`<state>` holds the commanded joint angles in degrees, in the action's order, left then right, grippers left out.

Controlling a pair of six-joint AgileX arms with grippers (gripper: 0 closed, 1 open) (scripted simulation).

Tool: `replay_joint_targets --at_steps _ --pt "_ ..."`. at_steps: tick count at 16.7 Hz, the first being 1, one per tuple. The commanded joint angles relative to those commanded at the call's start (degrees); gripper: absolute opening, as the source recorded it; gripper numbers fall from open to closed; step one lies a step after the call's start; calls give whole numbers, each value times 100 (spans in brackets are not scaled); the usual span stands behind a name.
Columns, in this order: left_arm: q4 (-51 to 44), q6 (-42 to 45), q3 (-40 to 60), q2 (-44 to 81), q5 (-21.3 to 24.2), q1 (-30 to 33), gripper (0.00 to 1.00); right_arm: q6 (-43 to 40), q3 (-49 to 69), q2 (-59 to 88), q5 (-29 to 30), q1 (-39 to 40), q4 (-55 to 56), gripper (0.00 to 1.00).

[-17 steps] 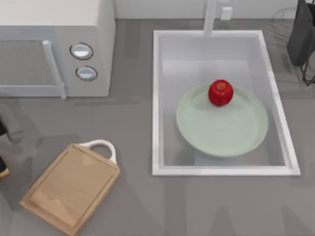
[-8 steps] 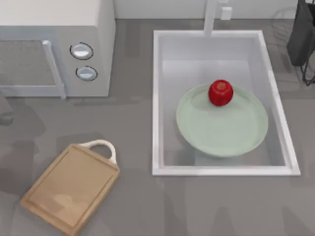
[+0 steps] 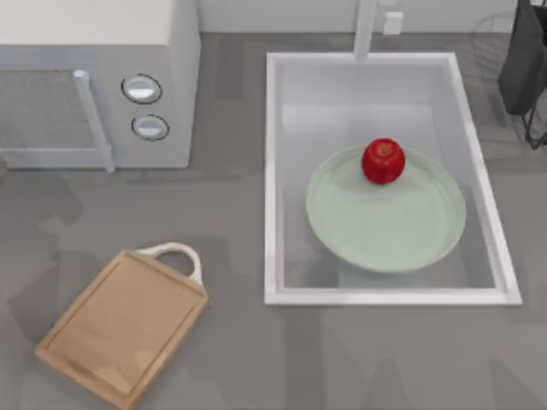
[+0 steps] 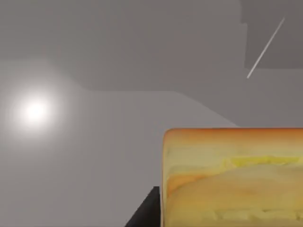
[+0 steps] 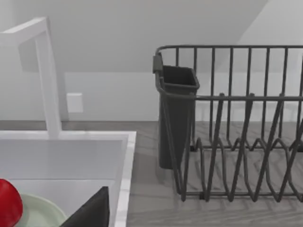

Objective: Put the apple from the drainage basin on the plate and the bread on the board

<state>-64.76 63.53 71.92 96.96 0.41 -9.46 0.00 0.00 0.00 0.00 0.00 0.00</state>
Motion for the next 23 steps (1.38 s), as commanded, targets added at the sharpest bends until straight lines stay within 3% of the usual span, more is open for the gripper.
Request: replay_joint_targets --at_steps 5,10,14,23 --pt "-13 -317 -11 18 -21 184 0 0 0 0 0 0 0 100" --pt "-150 -2080 13 46 -105 1053 0 0 0 0 0 0 0 100" --pt "-269 -4568 -48 103 -170 1955 0 0 0 0 0 0 0 100" --pt "-322 -11715 -455 313 -116 3462 0 0 0 0 0 0 0 100"
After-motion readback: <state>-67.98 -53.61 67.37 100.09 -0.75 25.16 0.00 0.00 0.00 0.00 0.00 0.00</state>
